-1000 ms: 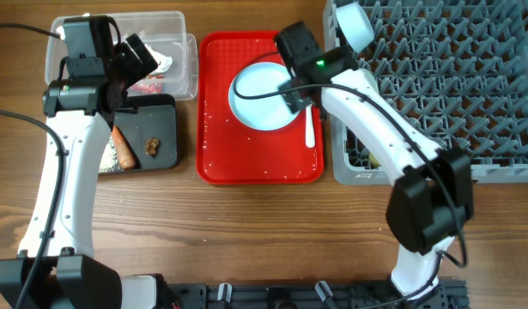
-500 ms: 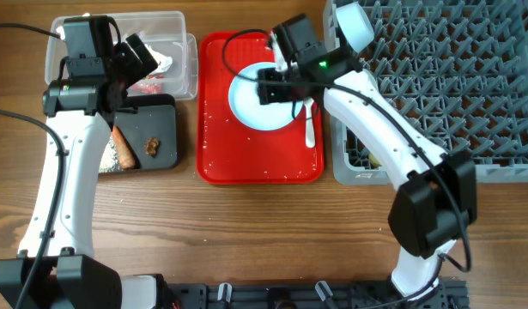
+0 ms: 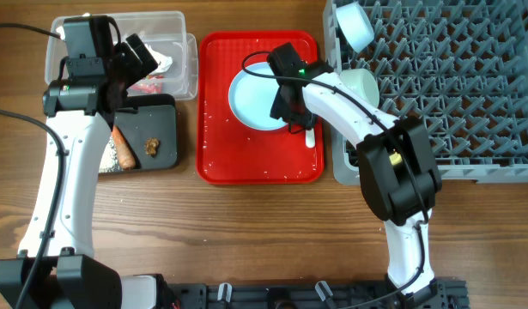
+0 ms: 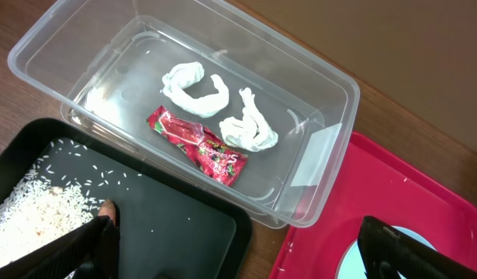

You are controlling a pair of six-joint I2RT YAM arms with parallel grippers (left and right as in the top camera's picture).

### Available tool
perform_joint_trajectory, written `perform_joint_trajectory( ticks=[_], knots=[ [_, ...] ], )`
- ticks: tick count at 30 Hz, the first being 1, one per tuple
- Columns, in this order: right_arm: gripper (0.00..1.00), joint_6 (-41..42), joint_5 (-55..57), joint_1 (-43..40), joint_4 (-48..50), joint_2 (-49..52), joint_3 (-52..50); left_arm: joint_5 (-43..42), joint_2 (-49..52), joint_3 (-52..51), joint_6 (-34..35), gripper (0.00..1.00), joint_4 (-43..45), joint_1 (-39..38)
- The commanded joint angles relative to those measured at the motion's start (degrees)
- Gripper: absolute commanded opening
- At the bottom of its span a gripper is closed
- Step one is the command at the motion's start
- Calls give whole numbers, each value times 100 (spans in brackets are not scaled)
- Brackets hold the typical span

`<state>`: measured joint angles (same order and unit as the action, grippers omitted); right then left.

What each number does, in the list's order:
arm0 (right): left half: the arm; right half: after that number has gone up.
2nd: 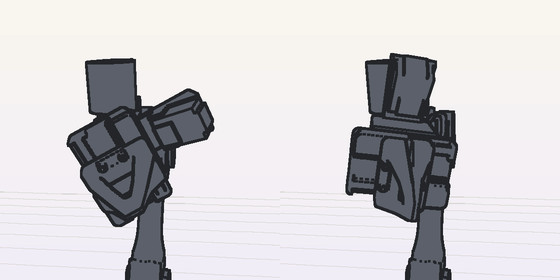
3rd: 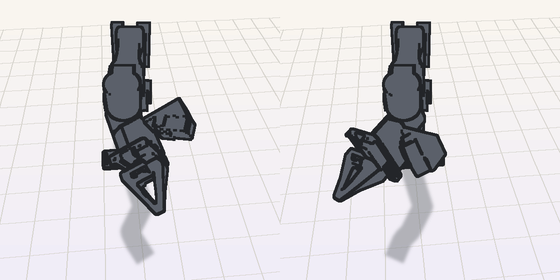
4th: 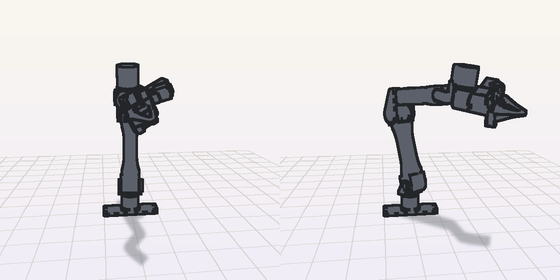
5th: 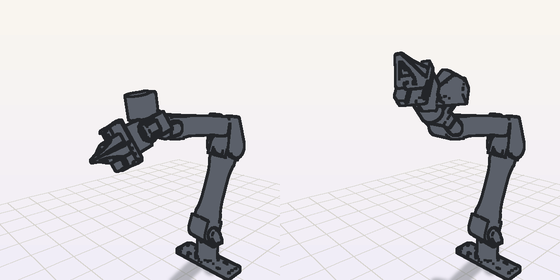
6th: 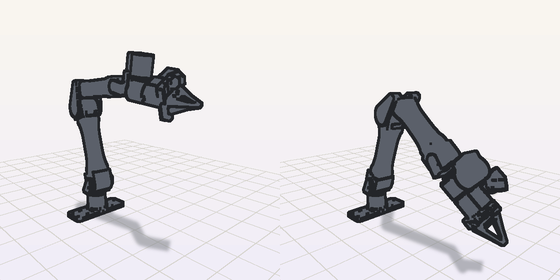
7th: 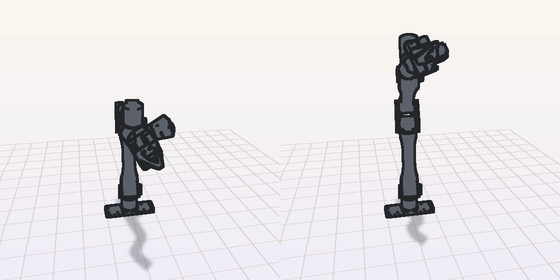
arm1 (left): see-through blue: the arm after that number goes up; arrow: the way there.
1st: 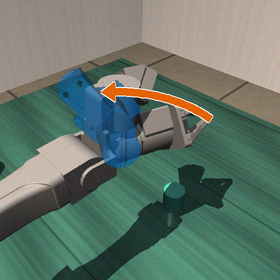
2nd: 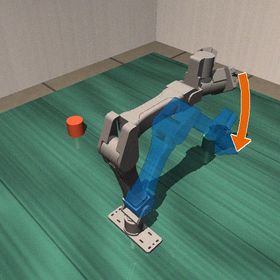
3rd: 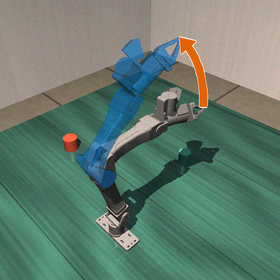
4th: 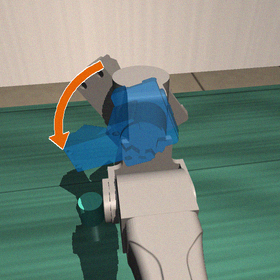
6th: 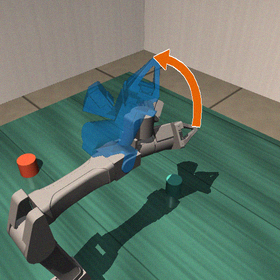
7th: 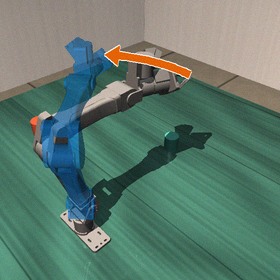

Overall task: Sort waste into correct bins and load items into the dishwasher rack
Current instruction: 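Lift the blue plate and stand it in the rack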

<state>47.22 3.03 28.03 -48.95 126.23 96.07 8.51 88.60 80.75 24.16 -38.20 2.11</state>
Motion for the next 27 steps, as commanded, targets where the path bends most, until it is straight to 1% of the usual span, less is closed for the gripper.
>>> perform_joint_trajectory(
  ticks=[1,2,3,4,6,8,10,14,18,19,20,24,27],
  knots=[
    [29,133,-142,-72,122,153,-9,-7,0,26,31,100,17,26],
    [23,138,-160,-72,144,181,-9,-7,0,26,31,100,17,26],
    [11,133,-181,-72,149,181,-9,-7,0,26,31,100,17,26],
    [8,133,-192,-74,151,181,-9,-7,0,26,31,100,17,26],
    [4,105,-199,-74,157,181,-9,-7,0,26,31,100,17,26],
    [4,50,-201,-74,177,181,-9,-7,0,26,31,100,17,26],
    [4,-245,-345,-72,269,181,-9,-7,0,26,31,100,17,26],
    [4,-1095,-946,-74,612,179,-2,-7,0,26,31,100,17,26],
    [4,-1923,-997,-138,586,76,247,-7,0,26,31,100,17,26],
    [4,-2262,-968,-177,509,-24,343,-7,0,26,31,100,17,26],
    [4,-2426,-833,-216,396,-142,420,-7,0,26,31,100,17,26],
    [4,-2505,-98,-404,17,-741,671,-7,0,26,31,100,17,26],
    [4,-2911,201,-588,66,-1377,721,-7,0,26,31,100,17,26]
  ],
)
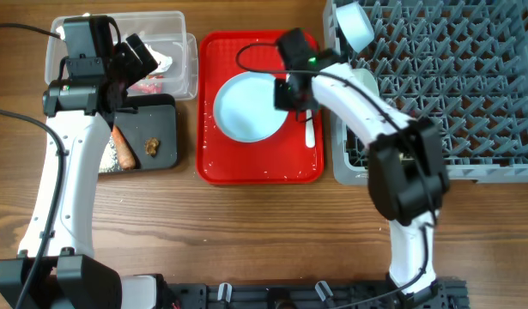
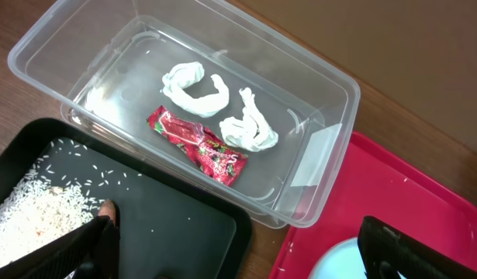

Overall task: Sort waste into correct bins and load items into the dishwasher rack
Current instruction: 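Lift the blue plate and stand it in the rack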

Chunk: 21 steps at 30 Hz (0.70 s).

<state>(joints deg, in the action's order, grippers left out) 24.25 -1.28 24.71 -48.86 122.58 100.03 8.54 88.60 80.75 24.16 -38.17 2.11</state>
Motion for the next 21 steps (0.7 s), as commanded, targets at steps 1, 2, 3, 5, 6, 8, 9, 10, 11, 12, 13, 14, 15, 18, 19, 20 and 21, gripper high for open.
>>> perform_joint_trajectory(
  ticks=[1,2,3,5,6,8,9,10,11,12,13,14,15,18,19,20,21],
  knots=[
    [4,-658,826,-304,94,-1217,326,-9,0,26,31,100,15,26],
    [4,-730,1032,-345,129,-1423,326,-9,0,26,31,100,15,26],
    [4,-811,1235,-378,160,-1611,326,-9,0,26,31,100,15,26],
    [4,-1021,1805,-433,192,-1974,326,-9,0,26,31,100,15,26],
    [4,-1158,2157,-450,197,-2131,326,-9,0,26,31,100,15,26],
    [4,-1788,3539,-516,216,-2476,326,-9,0,26,31,100,15,26],
    [4,-2048,3980,-546,214,-2535,326,-9,0,26,31,100,15,26],
    [4,-2236,4258,-579,214,-2551,326,-9,0,26,31,100,15,26],
    [4,-2573,4649,-645,212,-2555,326,-9,0,26,31,100,15,26],
    [4,-2828,4848,-713,212,-2549,313,-9,0,26,31,100,15,26],
    [4,-3075,4955,-787,214,-2531,278,-9,0,26,31,100,15,26],
    [4,-3235,4975,-857,214,-2531,249,-9,0,26,31,100,15,26],
    [4,-3357,4972,-970,216,-2524,205,-9,0,26,31,100,15,26],
    [5,-3353,4929,-1370,221,-2474,151,-9,0,26,31,100,15,26],
    [4,-3362,4929,-1499,236,-2448,151,-9,0,26,31,100,15,26],
    [4,-3416,4918,-1620,254,-2417,151,-9,0,26,31,100,15,26],
    [4,-3491,4876,-1700,271,-2387,151,-9,0,26,31,100,15,26]
  ],
)
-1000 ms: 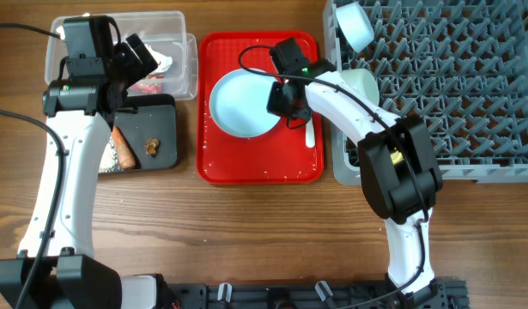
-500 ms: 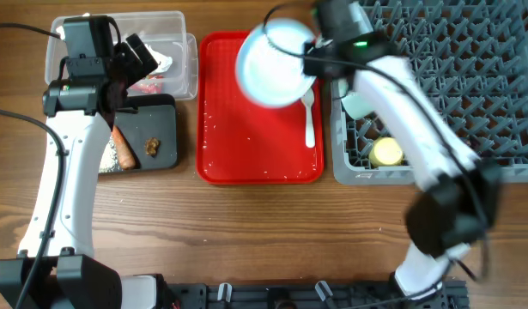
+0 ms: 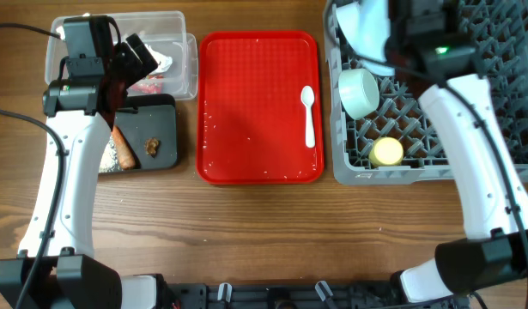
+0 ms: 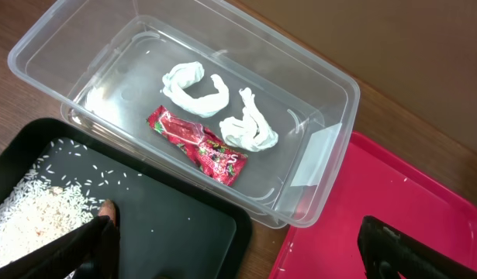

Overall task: Sort waste into correct bins and load items into the dishwasher rack
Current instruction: 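Lift the blue plate and stand it in the rack, then move the right gripper back over the red tray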

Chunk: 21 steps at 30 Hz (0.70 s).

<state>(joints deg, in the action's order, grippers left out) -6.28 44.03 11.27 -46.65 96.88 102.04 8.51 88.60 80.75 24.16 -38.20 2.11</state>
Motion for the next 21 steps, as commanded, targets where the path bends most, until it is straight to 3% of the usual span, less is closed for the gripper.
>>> perform_joint_trajectory(
  ticks=[1,9,21],
  knots=[
    [4,-551,282,-457,87,210,-50,-7,0,26,31,100,17,26],
    [4,-1484,-190,-933,337,772,-50,-7,0,26,31,100,17,26],
    [4,-1620,-599,-931,398,1436,-50,-7,0,26,31,100,17,26]
  ],
)
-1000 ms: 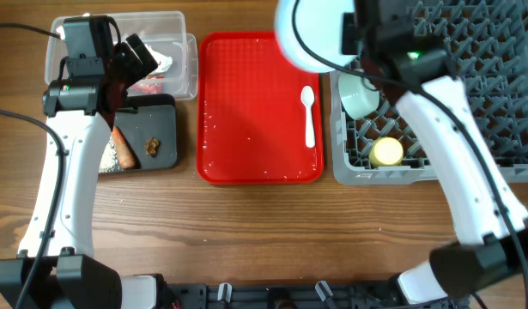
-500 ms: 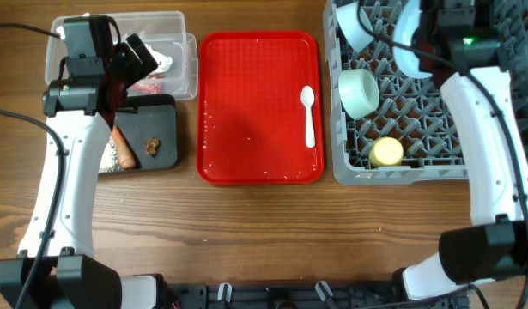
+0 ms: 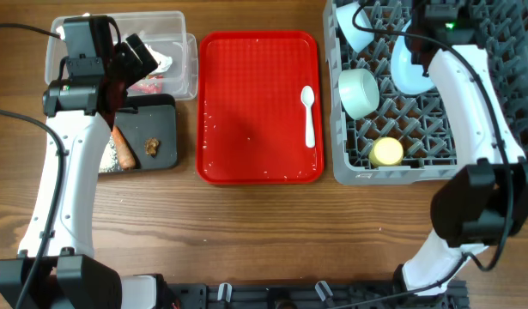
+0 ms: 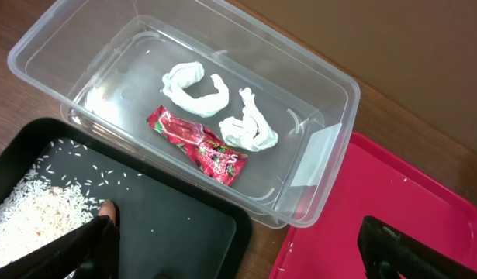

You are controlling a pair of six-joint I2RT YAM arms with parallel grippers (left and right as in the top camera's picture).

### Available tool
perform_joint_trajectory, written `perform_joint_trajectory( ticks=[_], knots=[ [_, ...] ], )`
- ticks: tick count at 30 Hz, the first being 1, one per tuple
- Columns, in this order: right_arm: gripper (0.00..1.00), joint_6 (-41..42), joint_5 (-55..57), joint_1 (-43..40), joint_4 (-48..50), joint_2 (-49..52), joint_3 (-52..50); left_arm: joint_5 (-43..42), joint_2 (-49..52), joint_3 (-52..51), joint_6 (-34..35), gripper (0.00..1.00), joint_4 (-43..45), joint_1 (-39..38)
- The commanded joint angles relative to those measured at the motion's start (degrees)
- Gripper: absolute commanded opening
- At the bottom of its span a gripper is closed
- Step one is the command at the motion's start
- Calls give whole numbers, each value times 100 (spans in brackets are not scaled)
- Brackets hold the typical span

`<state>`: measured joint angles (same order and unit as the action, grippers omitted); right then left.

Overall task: Sort waste into correct bins and load items into the dishwasher rack
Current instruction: 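Move the right gripper back over the red tray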

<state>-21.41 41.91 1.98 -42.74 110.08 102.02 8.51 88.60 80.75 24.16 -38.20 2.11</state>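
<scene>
A light blue plate stands on edge in the grey dishwasher rack, and my right gripper is at its upper rim, shut on it as far as the overhead view shows. A white spoon lies on the red tray. My left gripper hangs open and empty over the seam between the clear bin and the black tray. The bin holds a red wrapper and two white tissue twists.
In the rack also sit a white cup, a yellow round item and a white bowl. The black tray carries rice, a carrot piece and a brown scrap.
The right gripper has moved right and the plate has gone from the rack's top left corner to standing among the tines further right. The left arm has not moved.
The plate lay on the red tray with my right gripper on its right edge. Then it sat shifted left on the tray, still under the gripper. Later it was off the tray, at the rack's top left corner. Now it stands in the rack. The left gripper stayed open throughout.
</scene>
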Motion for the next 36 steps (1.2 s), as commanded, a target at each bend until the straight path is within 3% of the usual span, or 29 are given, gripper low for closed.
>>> perform_joint_trajectory(
  ticks=[1,3,8,12,15,19,22,25,31,36],
  knots=[
    [4,-105,-553,-2,11,116,-48,-7,0,26,31,100,17,26],
    [6,-109,-813,-2,39,114,-48,-7,0,26,31,100,17,26],
    [34,-74,-1134,4,74,111,-46,-7,0,26,31,100,17,26],
    [68,474,-1145,22,66,70,-35,-7,0,26,31,100,17,26],
    [82,896,-1399,122,26,-92,-22,-7,0,26,31,100,17,26],
    [83,1495,-2542,409,7,-498,-22,-7,0,26,31,100,17,26],
    [83,1882,-4026,691,-9,-785,-22,-7,0,26,31,100,17,26],
    [67,2374,-5259,962,168,-870,-24,-7,0,26,31,100,17,26],
    [63,2957,-4784,1766,236,-459,-26,-7,0,26,31,100,17,26],
    [62,3351,-3692,2393,-184,188,-26,-7,0,26,31,100,17,26]
  ],
)
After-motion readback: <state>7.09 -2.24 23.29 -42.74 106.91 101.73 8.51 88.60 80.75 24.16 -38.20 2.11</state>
